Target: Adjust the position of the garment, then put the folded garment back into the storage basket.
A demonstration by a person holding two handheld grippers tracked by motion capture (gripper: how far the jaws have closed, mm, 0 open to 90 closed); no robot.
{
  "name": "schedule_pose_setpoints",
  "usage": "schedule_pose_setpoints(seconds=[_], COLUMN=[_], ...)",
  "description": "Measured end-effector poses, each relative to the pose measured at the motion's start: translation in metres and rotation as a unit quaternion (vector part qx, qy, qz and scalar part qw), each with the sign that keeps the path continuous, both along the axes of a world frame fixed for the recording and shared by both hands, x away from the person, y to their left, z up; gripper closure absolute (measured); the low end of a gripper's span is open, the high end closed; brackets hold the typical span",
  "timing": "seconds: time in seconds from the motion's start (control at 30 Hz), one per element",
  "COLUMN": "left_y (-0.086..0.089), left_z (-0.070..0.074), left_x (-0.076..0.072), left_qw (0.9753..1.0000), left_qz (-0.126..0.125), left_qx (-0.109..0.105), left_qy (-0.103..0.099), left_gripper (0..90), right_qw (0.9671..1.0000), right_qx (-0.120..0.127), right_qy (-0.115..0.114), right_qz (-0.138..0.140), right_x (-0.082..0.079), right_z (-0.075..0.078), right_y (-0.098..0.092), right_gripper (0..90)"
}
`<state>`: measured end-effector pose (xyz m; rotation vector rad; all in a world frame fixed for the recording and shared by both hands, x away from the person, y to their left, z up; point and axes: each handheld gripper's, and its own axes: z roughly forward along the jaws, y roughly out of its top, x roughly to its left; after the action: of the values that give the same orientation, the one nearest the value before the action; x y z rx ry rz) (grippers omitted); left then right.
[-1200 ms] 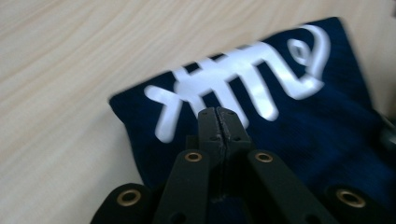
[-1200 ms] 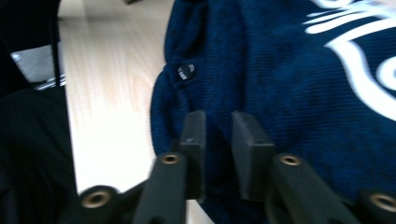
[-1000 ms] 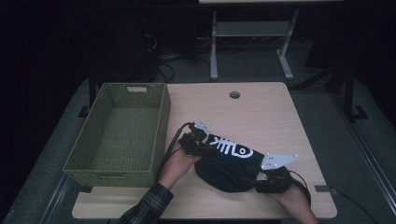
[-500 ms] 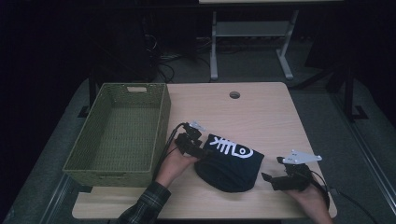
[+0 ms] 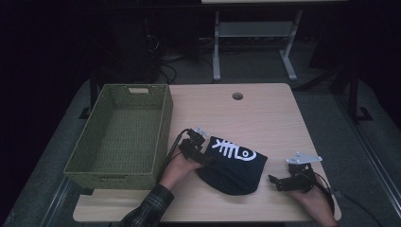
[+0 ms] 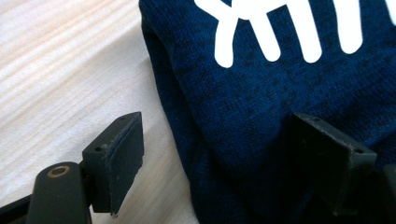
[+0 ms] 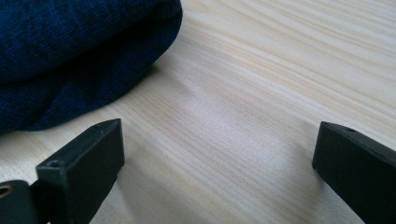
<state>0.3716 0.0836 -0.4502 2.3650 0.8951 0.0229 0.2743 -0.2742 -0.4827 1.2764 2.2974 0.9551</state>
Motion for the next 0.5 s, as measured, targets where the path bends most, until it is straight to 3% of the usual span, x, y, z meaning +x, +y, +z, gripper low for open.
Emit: schedule_pose_setpoints(seconds=[0.17, 0.3, 0.5], left_y=[0.0000, 0.0005, 0.0012], left_z=[-0.0043, -0.0044, -0.0057], left_x=[0.0006, 0.0007, 0.0007], left_qw=[0.9998, 0.9999, 0.9986], left_qz=[-0.001, -0.011, -0.034], left_qx=[-0.010, -0.006, -0.036], left_qy=[0.014, 0.010, 0.019], left_gripper=[20.6, 22.0, 38.8], right_qw=[1.0000, 1.0000, 1.0000], right_qx=[0.003, 0.003, 0.003], right_qy=[-0.002, -0.002, -0.002], right_qz=[0.000, 0.000, -0.001], right_x=[0.0003, 0.0003, 0.0007], right_z=[-0.0007, -0.0008, -0.0008], right_y=[-0.0003, -0.0003, -0.0002], right_gripper=[1.9, 1.9, 1.9])
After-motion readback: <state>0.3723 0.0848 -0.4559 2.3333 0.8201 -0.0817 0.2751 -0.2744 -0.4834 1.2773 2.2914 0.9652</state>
